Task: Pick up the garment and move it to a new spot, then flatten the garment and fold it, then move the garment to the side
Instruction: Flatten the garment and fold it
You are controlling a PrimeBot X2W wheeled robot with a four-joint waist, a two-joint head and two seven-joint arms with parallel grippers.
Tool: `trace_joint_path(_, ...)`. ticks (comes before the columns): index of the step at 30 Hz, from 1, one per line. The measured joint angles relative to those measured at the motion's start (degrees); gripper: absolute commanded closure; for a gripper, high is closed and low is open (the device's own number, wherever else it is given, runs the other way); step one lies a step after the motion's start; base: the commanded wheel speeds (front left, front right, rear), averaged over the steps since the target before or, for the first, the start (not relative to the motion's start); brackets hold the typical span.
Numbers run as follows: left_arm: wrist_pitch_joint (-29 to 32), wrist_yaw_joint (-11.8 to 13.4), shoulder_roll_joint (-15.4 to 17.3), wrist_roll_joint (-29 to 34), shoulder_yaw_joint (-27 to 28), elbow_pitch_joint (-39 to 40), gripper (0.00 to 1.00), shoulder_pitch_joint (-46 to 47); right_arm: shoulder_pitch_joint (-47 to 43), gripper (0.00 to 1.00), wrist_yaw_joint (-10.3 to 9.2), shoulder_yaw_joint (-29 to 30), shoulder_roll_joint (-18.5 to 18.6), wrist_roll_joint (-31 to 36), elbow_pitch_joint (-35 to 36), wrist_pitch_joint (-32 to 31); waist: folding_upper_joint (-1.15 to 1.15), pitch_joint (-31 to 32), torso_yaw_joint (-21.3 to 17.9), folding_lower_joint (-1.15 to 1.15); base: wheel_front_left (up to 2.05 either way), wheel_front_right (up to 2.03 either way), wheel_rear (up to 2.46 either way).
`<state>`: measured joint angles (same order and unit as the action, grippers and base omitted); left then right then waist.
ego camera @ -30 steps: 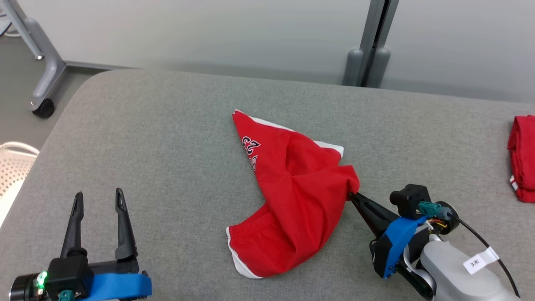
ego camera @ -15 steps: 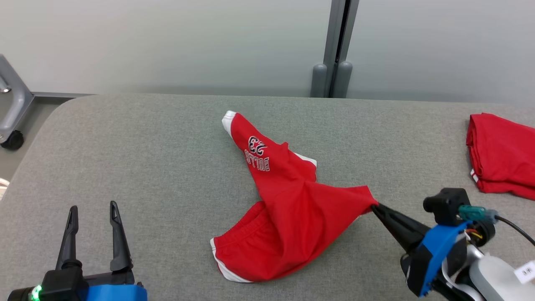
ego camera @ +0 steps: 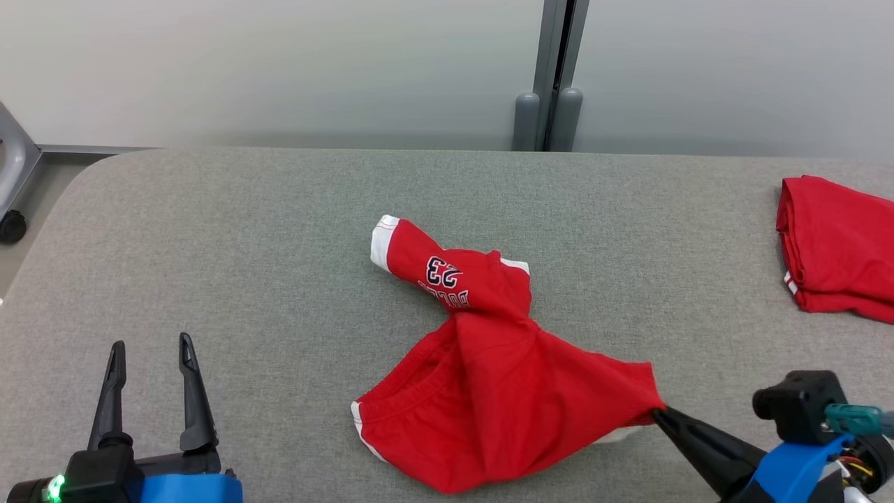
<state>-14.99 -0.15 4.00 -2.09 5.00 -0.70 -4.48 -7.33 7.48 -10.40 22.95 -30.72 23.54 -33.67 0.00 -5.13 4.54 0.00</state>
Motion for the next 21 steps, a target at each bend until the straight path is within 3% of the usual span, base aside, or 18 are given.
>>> trace_joint_path(5, 0.00, 0.00, -0.03, 0.01, -0.03, -0.02, 0.00, 0.20, -0.36, 1.00, 0.01, 1.93, -2.86, 0.15, -0.97, -0.37, 0.00, -0.45, -0.12, 0.00, 0.00, 0.00, 0.00)
trace_joint_path(9, 0.00, 0.00, -0.10, 0.09, -0.19, -0.02, 0.00, 1.08, 2.91, 1.00, 0.01, 1.82, -3.35, 0.77, -7.27, 3.12, 0.00, -0.97, 0.01, 0.00, 0.00, 0.00, 0.00)
trace_joint_path(16, -0.01, -0.29, -0.18, 0.20, -0.98, -0.15, 0.00, 2.61, 14.07, 1.00, 0.01, -2.15, -2.81, 3.45, -27.09, 13.74, 0.01, -1.95, 1.27, 0.01, 0.00, 0.00, 0.00)
trace_joint_path(21, 0.00, -0.47, -0.24, 0.34, -1.56, -0.42, 0.00, 3.48, 23.12, 1.00, 0.00, -5.70, -4.35, 3.27, -42.58, 22.61, 0.01, -2.73, 2.68, 0.01, 0.00, 0.00, 0.00)
